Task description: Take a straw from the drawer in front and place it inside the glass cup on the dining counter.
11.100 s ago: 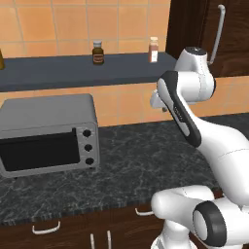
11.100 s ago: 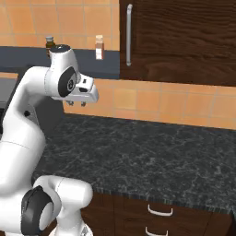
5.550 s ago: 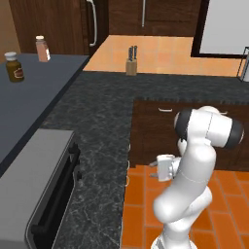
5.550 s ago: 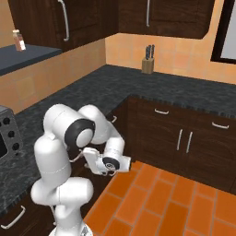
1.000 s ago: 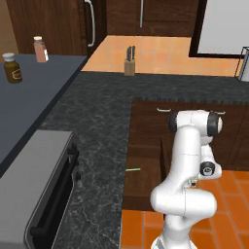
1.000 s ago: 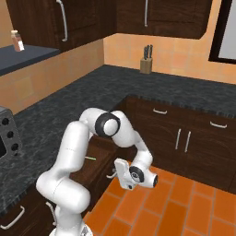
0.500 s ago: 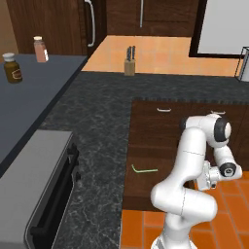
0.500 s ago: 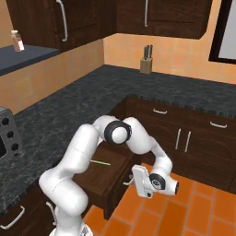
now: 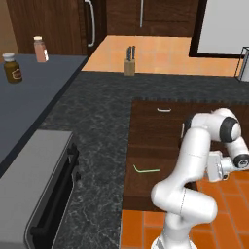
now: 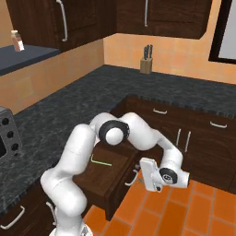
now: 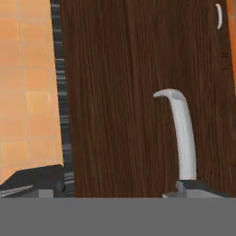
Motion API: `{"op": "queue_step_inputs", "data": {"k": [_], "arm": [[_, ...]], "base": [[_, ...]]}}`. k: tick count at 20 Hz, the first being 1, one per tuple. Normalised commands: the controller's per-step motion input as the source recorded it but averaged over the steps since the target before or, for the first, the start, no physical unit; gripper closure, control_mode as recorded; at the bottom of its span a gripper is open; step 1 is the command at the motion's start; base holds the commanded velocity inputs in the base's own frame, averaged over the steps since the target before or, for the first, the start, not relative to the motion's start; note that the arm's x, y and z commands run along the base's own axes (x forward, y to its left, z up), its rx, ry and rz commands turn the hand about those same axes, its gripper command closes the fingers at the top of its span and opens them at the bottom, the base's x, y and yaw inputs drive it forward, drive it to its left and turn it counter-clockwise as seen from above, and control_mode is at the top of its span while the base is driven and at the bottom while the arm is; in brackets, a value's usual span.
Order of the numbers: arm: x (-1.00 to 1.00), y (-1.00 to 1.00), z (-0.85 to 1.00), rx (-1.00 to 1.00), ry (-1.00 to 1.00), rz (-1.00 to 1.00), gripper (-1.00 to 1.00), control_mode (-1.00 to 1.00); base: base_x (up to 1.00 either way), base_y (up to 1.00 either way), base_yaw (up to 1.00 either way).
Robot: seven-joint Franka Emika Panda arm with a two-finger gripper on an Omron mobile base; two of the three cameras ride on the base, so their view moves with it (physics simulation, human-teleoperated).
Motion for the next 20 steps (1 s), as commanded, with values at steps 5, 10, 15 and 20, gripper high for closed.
{"op": "queue_step_inputs", "data": {"k": [5,10,15,20], "arm": [[-0.14,0.32,1.0,-0.36,-0.16,0.0,-1.0,-1.0],[-0.08,0.82,0.88,-0.42,-0.11,0.0,-1.0,-1.0],[0.08,0.83,0.33,-0.35,0.01,0.0,-1.0,-1.0],[0.4,0.38,-0.04,-0.21,0.2,0.0,-1.0,-1.0]], "base": [[0.0,0.0,0.0],[0.0,0.0,0.0],[0.0,0.0,0.0],[0.0,0.0,0.0]]}}
